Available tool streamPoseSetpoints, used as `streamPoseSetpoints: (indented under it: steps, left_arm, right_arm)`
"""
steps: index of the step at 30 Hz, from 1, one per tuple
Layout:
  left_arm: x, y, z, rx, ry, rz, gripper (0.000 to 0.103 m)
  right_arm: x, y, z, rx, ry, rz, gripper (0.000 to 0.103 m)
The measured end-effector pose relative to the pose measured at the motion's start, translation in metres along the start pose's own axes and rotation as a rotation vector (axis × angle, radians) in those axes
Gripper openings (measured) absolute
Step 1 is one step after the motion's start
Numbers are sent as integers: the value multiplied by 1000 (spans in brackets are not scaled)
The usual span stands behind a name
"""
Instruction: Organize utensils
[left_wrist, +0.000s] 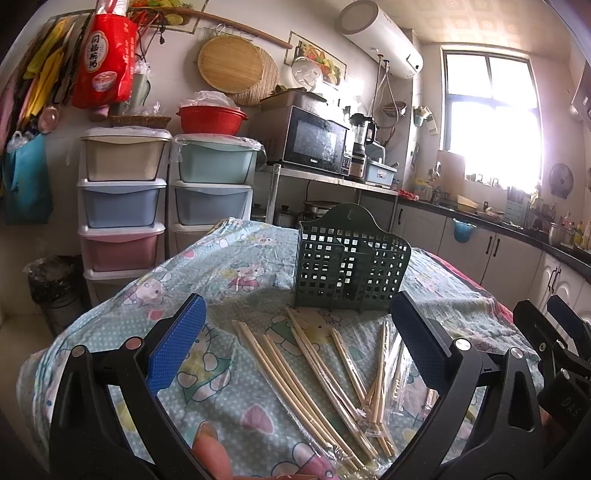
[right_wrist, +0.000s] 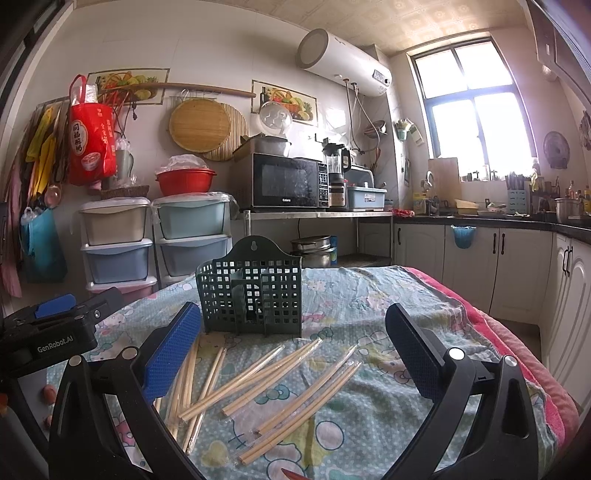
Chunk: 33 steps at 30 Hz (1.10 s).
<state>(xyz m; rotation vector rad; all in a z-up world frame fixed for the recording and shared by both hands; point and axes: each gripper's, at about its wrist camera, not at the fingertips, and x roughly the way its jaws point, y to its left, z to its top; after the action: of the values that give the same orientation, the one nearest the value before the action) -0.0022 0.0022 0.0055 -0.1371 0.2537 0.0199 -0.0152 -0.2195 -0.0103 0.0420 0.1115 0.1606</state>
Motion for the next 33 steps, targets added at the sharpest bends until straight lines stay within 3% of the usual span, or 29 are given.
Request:
streamPoseSetpoints:
  steps: [23,33]
  left_arm:
    - [0,-1,0,-5,-6,0,93]
    - [9,19,3,-90,40,9,93]
  right_arm:
    - [0,-2,5,-4,-2,6,97]
    - [12,8,1,-56,47,75,97]
